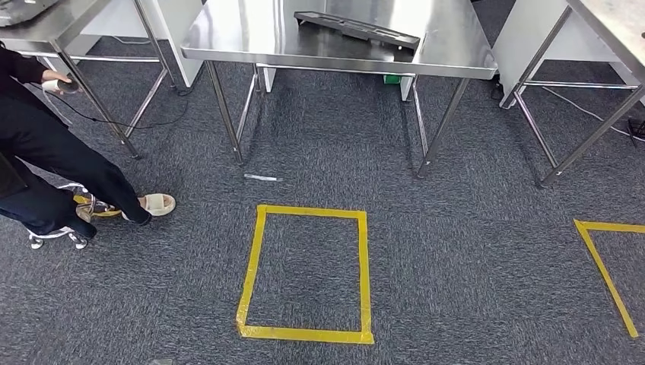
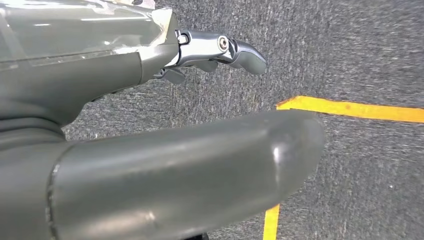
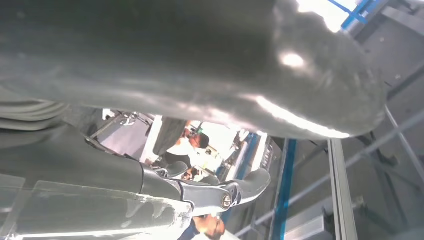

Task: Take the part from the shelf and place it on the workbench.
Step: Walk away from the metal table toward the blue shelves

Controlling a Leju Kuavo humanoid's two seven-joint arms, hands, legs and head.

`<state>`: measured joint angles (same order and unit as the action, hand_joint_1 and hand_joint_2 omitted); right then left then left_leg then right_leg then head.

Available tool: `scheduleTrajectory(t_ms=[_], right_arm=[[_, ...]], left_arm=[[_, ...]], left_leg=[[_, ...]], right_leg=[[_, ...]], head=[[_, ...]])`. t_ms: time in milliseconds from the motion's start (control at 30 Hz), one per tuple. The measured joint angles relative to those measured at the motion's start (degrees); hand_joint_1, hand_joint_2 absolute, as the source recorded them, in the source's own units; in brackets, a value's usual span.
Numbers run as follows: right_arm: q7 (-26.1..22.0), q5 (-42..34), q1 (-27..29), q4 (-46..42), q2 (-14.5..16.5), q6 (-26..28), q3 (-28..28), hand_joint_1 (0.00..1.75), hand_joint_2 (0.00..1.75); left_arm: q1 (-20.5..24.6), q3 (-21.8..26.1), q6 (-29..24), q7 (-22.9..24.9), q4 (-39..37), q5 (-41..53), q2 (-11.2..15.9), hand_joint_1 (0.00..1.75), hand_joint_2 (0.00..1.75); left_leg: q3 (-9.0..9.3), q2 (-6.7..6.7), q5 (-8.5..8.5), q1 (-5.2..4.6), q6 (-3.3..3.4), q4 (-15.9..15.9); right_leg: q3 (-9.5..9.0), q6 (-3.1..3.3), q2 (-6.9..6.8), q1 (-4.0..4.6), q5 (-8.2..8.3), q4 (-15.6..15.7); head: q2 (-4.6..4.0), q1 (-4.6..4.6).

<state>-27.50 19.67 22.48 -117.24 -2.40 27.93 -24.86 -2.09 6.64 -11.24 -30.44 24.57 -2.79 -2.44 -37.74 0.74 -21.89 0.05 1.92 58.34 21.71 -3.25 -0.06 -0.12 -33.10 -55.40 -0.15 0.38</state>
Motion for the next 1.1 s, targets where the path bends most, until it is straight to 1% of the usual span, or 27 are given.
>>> scheduleTrajectory(t_ms=[33, 67, 100, 133, 167, 233, 267, 300, 333, 367, 400, 467, 500, 567, 633, 700, 733, 767, 800, 833, 867, 900, 933, 967, 1000, 1067, 1100], right_arm=[[-0.01, -0.11, 0.06, 0.03, -0.16, 0.19, 0.06, 0.0, 0.0], [-0.02, -0.19, 0.15, 0.08, -0.27, 0.36, 0.11, 0.0, 0.0], [-0.02, -0.22, 0.21, 0.13, -0.36, 0.48, 0.17, 0.0, 0.0], [-0.02, -0.26, 0.27, 0.17, -0.41, 0.56, 0.23, 0.0, 0.0], [-0.02, -0.26, 0.28, 0.22, -0.45, 0.61, 0.31, 0.0, 0.0], [-0.02, -0.27, 0.3, 0.28, -0.46, 0.67, 0.44, 0.0, 0.0], [-0.02, -0.27, 0.3, 0.32, -0.46, 0.68, 0.49, 0.0, 0.0], [-0.02, -0.27, 0.3, 0.35, -0.46, 0.68, 0.52, 0.0, 0.0], [-0.02, -0.27, 0.3, 0.37, -0.46, 0.68, 0.56, 0.0, 0.0], [-0.02, -0.28, 0.3, 0.39, -0.46, 0.7, 0.6, 0.0, 0.0], [-0.02, -0.28, 0.32, 0.39, -0.46, 0.72, 0.63, 0.0, 0.0], [-0.03, -0.28, 0.34, 0.39, -0.5, 0.81, 0.67, 0.0, 0.0], [-0.04, -0.28, 0.33, 0.39, -0.56, 0.84, 0.69, 0.0, 0.0], [-0.06, -0.3, 0.32, 0.4, -0.66, 0.88, 0.75, 0.0, 0.0], [-0.05, -0.31, 0.36, 0.42, -0.74, 0.92, 0.82, 0.0, 0.0], [-0.02, -0.31, 0.38, 0.45, -0.87, 1.0, 0.91, 0.0, 0.0], [0.01, -0.31, 0.39, 0.49, -0.92, 1.04, 0.98, 0.0, 0.0], [0.03, -0.31, 0.38, 0.54, -0.94, 1.1, 1.04, 0.0, 0.0], [0.07, -0.3, 0.39, 0.6, -0.94, 1.15, 1.12, 0.0, 0.0], [0.13, -0.26, 0.4, 0.65, -0.95, 1.21, 1.2, 0.0, 0.0], [0.25, -0.16, 0.39, 0.68, -0.96, 1.29, 1.27, 0.0, 0.0], [0.41, -0.07, 0.39, 0.69, -0.97, 1.37, 1.36, 0.0, 0.0], [0.55, 0.02, 0.38, 0.7, -0.98, 1.43, 1.44, 0.0, 0.0], [0.68, 0.08, 0.35, 0.69, -0.99, 1.51, 1.51, 0.0, 0.0], [0.78, 0.07, 0.37, 0.69, -0.99, 1.57, 1.57, 0.0, 0.0], [0.86, 0.09, 0.39, 0.7, -1.01, 1.64, 1.68, 0.0, 0.0], [0.89, 0.1, 0.38, 0.74, -1.0, 1.65, 1.76, 0.0, 0.0]], left_arm=[[0.04, 0.02, 0.12, -0.21, -0.16, -0.05, 0.03, 0.0, 0.0], [0.04, 0.04, 0.25, -0.38, -0.43, -0.11, 0.08, 0.0, 0.0], [0.01, 0.08, 0.34, -0.5, -0.69, -0.17, 0.16, 0.0, 0.0], [-0.07, 0.1, 0.4, -0.57, -0.92, -0.22, 0.23, 0.0, 0.0], [-0.14, 0.13, 0.44, -0.61, -1.12, -0.24, 0.28, 0.0, 0.0], [-0.18, 0.14, 0.48, -0.64, -1.28, -0.27, 0.32, 0.0, 0.0], [-0.16, 0.14, 0.5, -0.64, -1.37, -0.27, 0.33, 0.0, 0.0], [-0.14, 0.14, 0.51, -0.64, -1.45, -0.27, 0.33, 0.0, 0.0], [-0.14, 0.14, 0.51, -0.64, -1.52, -0.27, 0.34, 0.0, 0.0], [-0.11, 0.14, 0.51, -0.64, -1.58, -0.27, 0.35, 0.0, 0.0], [-0.06, 0.14, 0.51, -0.65, -1.61, -0.27, 0.39, 0.0, 0.0], [0.13, 0.14, 0.51, -0.68, -1.62, -0.26, 0.46, 0.0, 0.0], [0.21, 0.14, 0.51, -0.72, -1.63, -0.26, 0.48, 0.0, 0.0], [0.22, 0.14, 0.51, -0.79, -1.66, -0.26, 0.45, 0.0, 0.0], [0.17, 0.14, 0.51, -0.86, -1.75, -0.27, 0.47, 0.0, 0.0], [0.18, 0.17, 0.51, -0.95, -1.85, -0.29, 0.54, 0.0, 0.0], [0.18, 0.19, 0.51, -0.99, -1.87, -0.3, 0.56, 0.0, 0.0], [0.18, 0.2, 0.51, -1.01, -1.92, -0.31, 0.54, 0.0, 0.0], [0.18, 0.2, 0.51, -1.02, -1.96, -0.31, 0.51, 0.0, 0.0], [0.18, 0.2, 0.51, -1.03, -2.0, -0.31, 0.47, 0.0, 0.0], [0.19, 0.2, 0.51, -1.04, -2.03, -0.31, 0.42, 0.0, 0.0], [0.21, 0.2, 0.51, -1.05, -2.05, -0.29, 0.37, 0.0, 0.0], [0.24, 0.2, 0.51, -1.06, -2.05, -0.27, 0.34, 0.0, 0.0], [0.27, 0.21, 0.5, -1.09, -2.05, -0.24, 0.33, 0.0, 0.0], [0.31, 0.21, 0.49, -1.13, -2.05, -0.22, 0.32, 0.0, 0.0], [0.39, 0.31, 0.63, -1.3, -2.05, -0.27, 0.31, 0.0, 0.0], [0.41, 0.43, 0.79, -1.39, -2.06, -0.34, 0.31, 0.0, 0.0]], left_leg=[[-0.14, 0.01, 0.68, -0.03, -0.3, -0.14], [-0.29, -0.01, 1.33, -0.01, -0.62, -0.31], [-0.56, -0.09, 1.08, 0.09, -0.92, -0.17], [-0.93, -0.19, -0.39, 0.19, -1.21, 0.68], [-1.52, -0.29, -3.03, 0.28, -1.45, 2.68], [-2.87, -0.44, -9.23, 0.39, -1.74, 9.58], [-3.23, -0.5, -10.62, 0.39, -1.78, 13.18], [-2.98, -0.56, -10.43, 0.39, -1.73, 15.54], [-1.94, -0.59, -9.16, 0.39, -1.58, 16.2], [0.05, -0.61, -7.65, 0.37, -1.36, 14.84], [3.0, -0.65, -6.96, 0.34, -1.06, 11.65], [8.88, -0.79, -8.09, 0.13, -0.57, 3.75], [10.61, -0.86, -9.02, -0.07, -0.39, 0.99], [10.8, -0.89, -9.28, -0.34, 0.19, -0.85], [9.61, -0.68, -8.2, -0.21, 1.18, -1.28], [8.02, -0.42, -6.86, -0.07, 1.82, -1.45], [7.11, -0.32, -6.18, -0.06, 1.92, -1.44], [6.17, -0.21, -5.45, -0.07, 1.88, -1.41], [5.19, -0.09, -4.68, -0.06, 1.8, -1.37], [4.25, 0.02, -3.9, -0.03, 1.67, -1.31], [3.31, 0.1, -3.11, 0.01, 1.51, -1.23], [2.43, 0.14, -2.34, 0.04, 1.29, -1.14], [1.79, 0.14, -1.65, 0.07, 1.02, -1.06], [1.29, 0.11, -1.05, 0.03, 0.68, -0.97], [1.11, 0.09, -0.53, -0.01, 0.3, -1.0], [1.05, 0.06, 0.41, -0.02, -0.43, -1.11], [0.96, 0.0, 0.6, 0.11, -0.76, -1.09]], right_leg=[[-0.62, 0.45, 0.04, 0.22, -0.5, 1.57], [-0.2, 0.93, 0.04, 0.13, -0.39, 1.78], [0.33, 1.38, -0.03, -0.05, 0.11, 1.64], [0.91, 1.99, -0.13, -0.21, 0.73, 1.57], [1.61, 2.53, -0.25, -0.4, 1.44, 1.57], [3.2, 3.18, -0.43, -0.22, 2.76, 1.34], [4.18, 3.27, -0.51, -0.07, 3.4, 1.09], [5.27, 3.28, -0.55, 0.08, 3.99, 0.73], [6.43, 3.22, -0.56, 0.2, 4.5, 0.27], [7.46, 3.12, -0.55, 0.27, 4.95, -0.25], [8.33, 2.99, -0.54, 0.3, 5.34, -0.82], [9.56, 2.48, -0.56, 0.52, 5.98, -1.91], [10.02, 2.13, -0.61, 0.54, 6.33, -2.24], [10.65, 1.29, -0.7, 0.52, 7.16, -2.46], [11.66, 0.91, -0.58, 0.41, 6.18, -3.62], [13.26, 1.16, -0.34, 0.16, 1.84, -8.06], [13.95, 1.27, -0.28, 0.05, -0.52, -11.24], [14.32, 1.16, -0.26, -0.07, -2.02, -14.32], [14.17, 0.71, -0.25, -0.18, -2.17, -16.43], [13.36, 0.0, -0.25, -0.3, -1.13, -17.13], [11.69, -0.76, -0.25, -0.43, 0.55, -15.99], [9.07, -1.34, -0.24, -0.58, 2.06, -12.97], [6.05, -1.5, -0.21, -0.69, 2.36, -8.72], [2.83, -1.2, -0.15, -0.61, 1.73, -3.85], [0.59, -0.67, -0.11, -0.5, 0.78, -0.2], [-0.88, 0.55, -0.06, -0.08, -0.24, 2.71], [-0.42, 1.11, -0.08, -0.21, 0.12, 2.4]], head=[[0.0, -0.04], [0.0, -0.08], [0.0, -0.12], [0.0, -0.17], [0.0, -0.29], [0.0, -0.45], [0.0, -0.5], [0.0, -0.49], [0.0, -0.5], [0.0, -0.5], [0.0, -0.52], [0.0, -0.49], [0.0, -0.5], [0.0, -0.47], [0.0, -0.45], [0.0, -0.22], [0.0, -0.03], [0.0, 0.01], [0.0, 0.02], [0.0, 0.03], [0.0, 0.03], [0.0, 0.03], [0.0, 0.03], [0.0, 0.02], [0.0, -0.04], [0.0, -0.19], [0.0, -0.29]])
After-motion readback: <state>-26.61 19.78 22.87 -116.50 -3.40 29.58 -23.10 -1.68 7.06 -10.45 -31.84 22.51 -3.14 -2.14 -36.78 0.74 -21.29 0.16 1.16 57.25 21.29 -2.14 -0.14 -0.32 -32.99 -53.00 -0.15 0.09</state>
